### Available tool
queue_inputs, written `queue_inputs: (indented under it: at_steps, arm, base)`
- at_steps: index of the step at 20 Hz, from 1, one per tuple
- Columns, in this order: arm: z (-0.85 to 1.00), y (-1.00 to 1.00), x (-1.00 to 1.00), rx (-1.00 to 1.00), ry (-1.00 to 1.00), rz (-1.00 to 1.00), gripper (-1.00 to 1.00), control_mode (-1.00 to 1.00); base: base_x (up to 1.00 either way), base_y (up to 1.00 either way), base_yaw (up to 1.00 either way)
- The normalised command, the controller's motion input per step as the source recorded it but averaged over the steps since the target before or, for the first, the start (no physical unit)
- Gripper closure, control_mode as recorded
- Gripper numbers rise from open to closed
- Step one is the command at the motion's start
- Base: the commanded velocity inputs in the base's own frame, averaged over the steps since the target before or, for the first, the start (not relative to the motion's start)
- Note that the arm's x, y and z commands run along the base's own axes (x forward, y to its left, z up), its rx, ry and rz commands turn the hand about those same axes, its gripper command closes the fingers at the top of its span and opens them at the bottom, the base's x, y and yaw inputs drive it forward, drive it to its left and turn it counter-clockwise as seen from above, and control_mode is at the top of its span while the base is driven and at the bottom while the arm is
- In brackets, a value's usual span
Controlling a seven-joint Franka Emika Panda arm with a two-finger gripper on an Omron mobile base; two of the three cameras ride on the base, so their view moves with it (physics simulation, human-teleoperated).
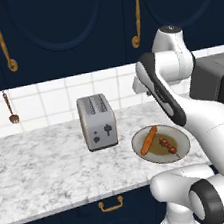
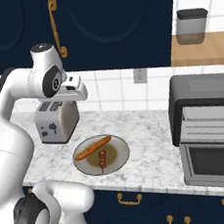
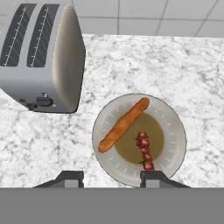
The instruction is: Pick up the kebab skewer and baguette bread, and place them inside the toaster oven. Close the toaster oven door and start by setting the timer.
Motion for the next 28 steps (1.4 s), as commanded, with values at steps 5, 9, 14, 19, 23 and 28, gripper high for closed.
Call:
queue_inputs:
  at_steps: [5,9,14,19,23,28]
  arm:
    - [0.00,0.00,0.00,0.00,0.00,0.00,-1.00,1.00]
    - [0.00,0.00,0.00,0.00,0.00,0.00,-1.00,1.00]
    - [0.00,0.00,0.00,0.00,0.00,0.00,-1.00,1.00]
    - [0.00,0.00,0.00,0.00,0.00,0.00,-1.00,1.00]
    - [0.00,0.00,0.00,0.00,0.00,0.00,-1.00,1.00]
    - [0.00,0.00,0.00,0.00,0.00,0.00,-1.00,1.00]
  base:
    - [0.00,0.00,0.00]
    - [0.00,0.00,0.00]
    - [0.00,-0.42,0.00]
    - [0.00,-0.99,0.02]
    - [0.00,-0.78,0.00]
    - [0.00,-0.26,0.00]
